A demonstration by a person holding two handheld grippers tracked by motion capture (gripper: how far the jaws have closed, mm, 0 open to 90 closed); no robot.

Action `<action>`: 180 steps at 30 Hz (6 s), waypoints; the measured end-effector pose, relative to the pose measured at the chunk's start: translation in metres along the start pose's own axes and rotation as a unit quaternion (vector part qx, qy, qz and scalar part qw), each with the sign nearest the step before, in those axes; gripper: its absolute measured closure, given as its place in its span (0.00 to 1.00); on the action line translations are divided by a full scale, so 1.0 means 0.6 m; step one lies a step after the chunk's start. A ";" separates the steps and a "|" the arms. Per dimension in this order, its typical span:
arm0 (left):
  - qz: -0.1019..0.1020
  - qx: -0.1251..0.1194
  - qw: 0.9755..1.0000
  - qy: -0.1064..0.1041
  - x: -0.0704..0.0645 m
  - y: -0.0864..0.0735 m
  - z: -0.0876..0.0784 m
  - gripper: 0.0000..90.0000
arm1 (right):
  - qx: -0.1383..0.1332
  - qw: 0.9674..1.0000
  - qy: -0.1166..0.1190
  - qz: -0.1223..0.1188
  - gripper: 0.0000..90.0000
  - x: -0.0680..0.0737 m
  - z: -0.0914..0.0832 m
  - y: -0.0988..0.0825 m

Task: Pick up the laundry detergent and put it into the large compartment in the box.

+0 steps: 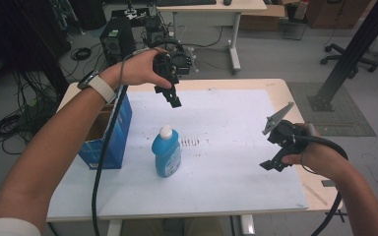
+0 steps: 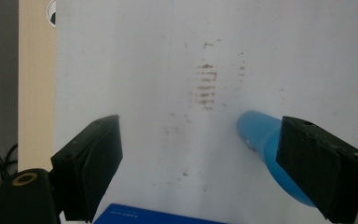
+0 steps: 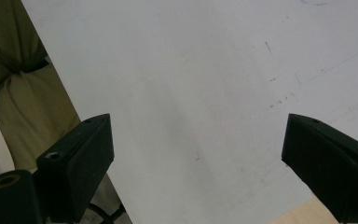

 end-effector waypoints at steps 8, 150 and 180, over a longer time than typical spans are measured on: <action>-0.021 0.007 1.000 0.003 0.002 -0.001 -0.003 0.16 | -0.003 1.000 -0.003 -0.004 0.10 -0.007 0.001 0.000; -0.406 0.021 0.912 0.048 -0.126 -0.093 0.078 0.10 | -0.024 0.999 0.000 -0.044 0.09 -0.016 0.038 0.007; -0.407 0.034 0.912 0.039 -0.139 -0.103 0.119 0.12 | -0.025 0.999 0.004 -0.044 0.09 -0.013 0.045 0.006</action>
Point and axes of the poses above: each handheld gripper's, and its own axes: z roughly forward along the jaws, y roughly out of its top, x roughly to its left, the point moved 9 cm from there along z, roughly forward along the jaws, and after that the axes turned 10 degrees about -z, right-handed, at the moved point
